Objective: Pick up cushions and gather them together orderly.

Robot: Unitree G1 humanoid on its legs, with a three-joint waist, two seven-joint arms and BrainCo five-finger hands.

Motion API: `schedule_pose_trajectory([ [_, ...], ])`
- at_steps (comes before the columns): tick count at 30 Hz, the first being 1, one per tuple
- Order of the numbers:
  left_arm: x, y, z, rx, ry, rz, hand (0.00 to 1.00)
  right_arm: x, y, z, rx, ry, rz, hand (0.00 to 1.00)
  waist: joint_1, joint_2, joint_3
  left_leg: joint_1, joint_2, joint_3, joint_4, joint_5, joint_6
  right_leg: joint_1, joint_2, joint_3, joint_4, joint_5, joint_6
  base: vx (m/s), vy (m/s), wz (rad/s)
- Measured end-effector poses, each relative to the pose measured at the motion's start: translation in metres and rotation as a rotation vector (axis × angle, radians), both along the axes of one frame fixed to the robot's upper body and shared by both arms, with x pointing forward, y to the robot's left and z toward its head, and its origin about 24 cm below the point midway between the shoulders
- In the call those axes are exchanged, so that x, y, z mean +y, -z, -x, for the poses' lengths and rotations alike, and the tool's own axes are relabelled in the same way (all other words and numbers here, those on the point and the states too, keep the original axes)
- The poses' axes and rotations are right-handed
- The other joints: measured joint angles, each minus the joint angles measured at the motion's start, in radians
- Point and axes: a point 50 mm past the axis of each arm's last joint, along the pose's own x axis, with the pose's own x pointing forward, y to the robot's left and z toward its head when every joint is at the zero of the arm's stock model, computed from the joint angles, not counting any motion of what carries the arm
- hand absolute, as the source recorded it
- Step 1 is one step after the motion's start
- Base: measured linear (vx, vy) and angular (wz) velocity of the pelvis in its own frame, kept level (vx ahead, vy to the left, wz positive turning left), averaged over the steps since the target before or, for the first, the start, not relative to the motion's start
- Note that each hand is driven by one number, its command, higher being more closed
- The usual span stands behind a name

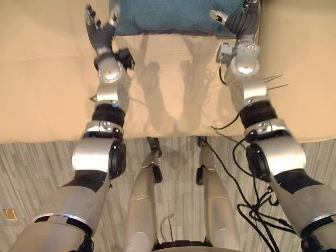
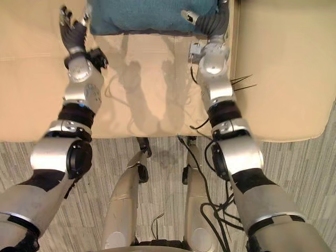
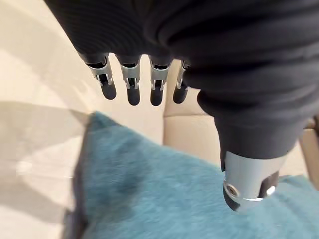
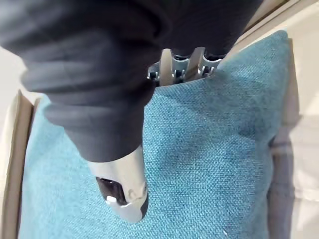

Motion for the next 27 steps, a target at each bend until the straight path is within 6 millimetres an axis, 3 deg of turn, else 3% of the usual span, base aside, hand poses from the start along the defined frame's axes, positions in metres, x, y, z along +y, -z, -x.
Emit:
schedule_pose_trajectory([
  [3,0.003,0.011,0.001,0.014,0.012,-0.006,0.0,0.002,0.009,0.002,-0.001,-0.041,-0.01,0.0,0.0,0.0,0.0,0.001,0.013,0.001,0.002,0.005,-0.009,0.0,0.011,0.007,0.0,0.0,0.0,-0.06,-0.033,-0.05],
  [8,0.006,0.004,0.011,-0.068,0.02,-0.028,0.0,-0.004,0.02,0.014,-0.041,-0.075,-0.026,0.0,0.019,0.0,0.0,0.008,0.032,0.009,0.022,0.009,-0.021,0.017,0.024,0.026,0.0,-0.049,-0.015,-0.08,-0.066,-0.04],
  [12,0.013,0.017,0.037,-0.168,0.03,-0.144,0.0,-0.019,0.054,0.04,-0.075,-0.076,-0.013,0.0,0.027,0.0,0.0,0.084,0.062,0.004,0.029,0.001,-0.038,0.103,0.052,0.01,0.0,-0.069,-0.025,-0.06,-0.067,-0.03],
  [15,0.01,0.058,0.07,-0.177,0.085,-0.192,0.0,-0.038,0.096,0.076,-0.071,-0.04,0.069,0.0,0.04,-0.001,-0.005,0.187,0.071,-0.004,0.025,-0.014,-0.054,0.206,0.063,-0.002,0.0,-0.103,-0.038,0.01,-0.064,0.01],
  [16,0.009,0.09,0.087,-0.12,0.118,-0.19,0.0,-0.046,0.127,0.093,-0.004,-0.034,0.101,0.0,0.049,0.0,-0.039,0.217,0.073,0.0,0.018,-0.023,-0.055,0.23,0.064,-0.004,0.005,-0.115,-0.035,0.05,-0.028,-0.05],
  [17,0.008,0.105,0.094,-0.084,0.133,-0.183,0.0,-0.049,0.142,0.099,0.04,-0.032,0.116,0.0,0.051,-0.002,-0.061,0.226,0.073,0.001,0.015,-0.028,-0.055,0.235,0.066,-0.003,0.01,-0.123,-0.04,0.08,-0.033,-0.05],
  [20,0.002,0.191,0.137,0.19,0.221,-0.148,0.0,-0.062,0.227,0.14,0.346,-0.045,0.175,0.0,0.055,-0.005,-0.132,0.328,0.069,0.007,0.0,-0.056,-0.06,0.325,0.07,-0.003,0.013,-0.159,-0.041,0.12,-0.014,-0.05],
  [21,0.002,0.204,0.145,0.24,0.234,-0.144,0.0,-0.065,0.241,0.148,0.402,-0.049,0.185,0.0,0.054,-0.007,-0.147,0.348,0.067,0.01,-0.008,-0.058,-0.06,0.34,0.069,-0.001,0.013,-0.166,-0.042,0.11,0.003,-0.05],
  [23,0.004,0.266,0.177,0.509,0.277,-0.158,0.0,-0.077,0.307,0.18,0.695,-0.044,0.222,0.0,0.045,-0.014,-0.215,0.446,0.053,0.02,-0.054,-0.058,-0.061,0.413,0.061,0.003,0.015,-0.191,-0.026,0.14,0.008,-0.05],
  [26,0.012,0.323,0.216,0.804,0.3,-0.176,0.0,-0.092,0.369,0.217,1.013,-0.037,0.223,0.0,0.02,-0.019,-0.262,0.551,0.03,0.024,-0.105,-0.066,-0.059,0.491,0.053,0.009,0.014,-0.215,-0.017,0.1,0.011,-0.04],
  [27,0.014,0.331,0.223,0.85,0.301,-0.177,0.0,-0.095,0.378,0.224,1.063,-0.033,0.215,0.0,0.019,-0.021,-0.268,0.568,0.026,0.028,-0.113,-0.068,-0.06,0.502,0.051,0.014,0.013,-0.218,-0.018,0.04,0.028,-0.1],
])
